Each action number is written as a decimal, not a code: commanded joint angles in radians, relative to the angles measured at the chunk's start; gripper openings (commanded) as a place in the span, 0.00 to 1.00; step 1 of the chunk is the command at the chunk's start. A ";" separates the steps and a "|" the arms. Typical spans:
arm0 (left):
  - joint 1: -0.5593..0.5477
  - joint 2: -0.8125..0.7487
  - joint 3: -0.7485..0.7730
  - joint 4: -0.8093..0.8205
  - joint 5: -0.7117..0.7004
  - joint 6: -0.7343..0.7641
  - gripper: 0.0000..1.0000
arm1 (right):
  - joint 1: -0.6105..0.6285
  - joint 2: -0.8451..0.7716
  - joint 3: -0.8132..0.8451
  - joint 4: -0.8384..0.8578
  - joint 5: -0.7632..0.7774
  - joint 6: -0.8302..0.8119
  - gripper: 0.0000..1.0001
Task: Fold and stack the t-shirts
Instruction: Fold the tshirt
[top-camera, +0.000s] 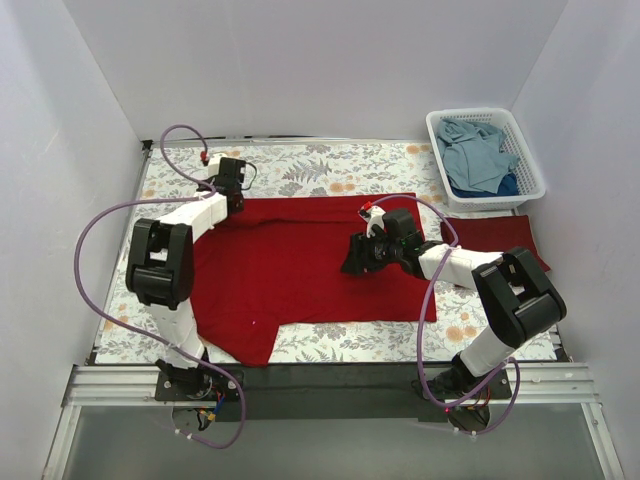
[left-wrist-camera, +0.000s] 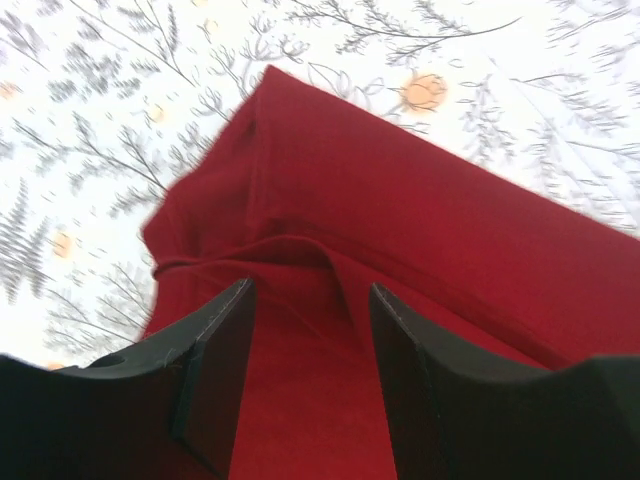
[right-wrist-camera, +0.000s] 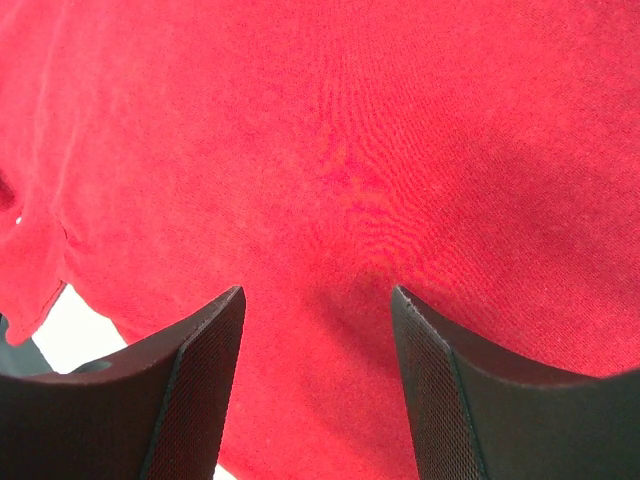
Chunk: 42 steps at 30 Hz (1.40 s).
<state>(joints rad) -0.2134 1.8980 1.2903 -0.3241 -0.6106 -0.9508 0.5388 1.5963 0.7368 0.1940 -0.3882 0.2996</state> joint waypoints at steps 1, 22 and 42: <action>0.026 -0.150 -0.022 -0.066 0.199 -0.259 0.48 | 0.001 -0.018 -0.007 0.039 0.009 -0.013 0.67; 0.010 -0.365 -0.373 0.096 0.439 -0.442 0.36 | -0.017 -0.070 -0.028 0.042 0.065 -0.010 0.84; -0.012 -0.195 -0.344 0.178 0.259 -0.511 0.41 | -0.025 -0.052 -0.033 0.053 0.026 -0.001 0.82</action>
<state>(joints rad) -0.2256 1.6814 0.8948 -0.1844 -0.3065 -1.4563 0.5190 1.5482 0.7147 0.2077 -0.3450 0.3046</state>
